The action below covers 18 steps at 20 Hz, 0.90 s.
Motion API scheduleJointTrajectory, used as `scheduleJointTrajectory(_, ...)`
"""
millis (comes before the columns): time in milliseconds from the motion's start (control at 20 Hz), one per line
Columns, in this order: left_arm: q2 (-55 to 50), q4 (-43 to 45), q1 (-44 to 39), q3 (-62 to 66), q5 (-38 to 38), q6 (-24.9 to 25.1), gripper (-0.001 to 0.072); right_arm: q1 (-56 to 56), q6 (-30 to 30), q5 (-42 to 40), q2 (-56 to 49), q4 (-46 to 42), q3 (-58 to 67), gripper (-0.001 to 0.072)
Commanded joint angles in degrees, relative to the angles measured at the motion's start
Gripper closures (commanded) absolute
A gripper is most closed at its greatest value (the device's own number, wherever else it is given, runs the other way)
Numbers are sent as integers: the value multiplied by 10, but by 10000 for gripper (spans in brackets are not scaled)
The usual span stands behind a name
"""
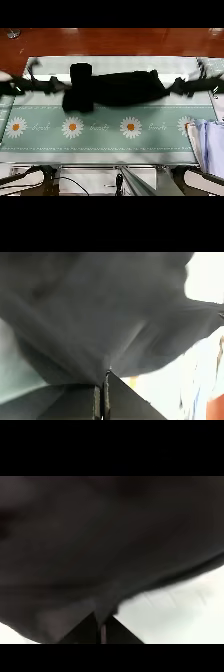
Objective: Fold the shirts.
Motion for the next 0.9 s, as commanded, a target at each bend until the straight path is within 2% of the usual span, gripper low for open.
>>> scheduleJointTrajectory(0, 43, -1, 0, 241, -13, -36, 685, 4, 40, 60, 5, -3, 283, 690)
scheduleJointTrajectory(150, 69, 83, 0, 453, -14, -93, 685, 4, 56, 111, 10, -5, 527, 689)
scheduleJointTrajectory(300, 124, 203, 0, 576, -36, -129, 685, 4, 51, 111, 97, -33, 571, 690)
scheduleJointTrajectory(600, 319, 332, 0, 542, -61, -131, 685, 4, 69, 132, 320, -207, 495, 689)
scheduleJointTrajectory(850, 434, 359, -9, 460, -62, -131, 685, 3, 89, 218, 401, -250, 471, 689)
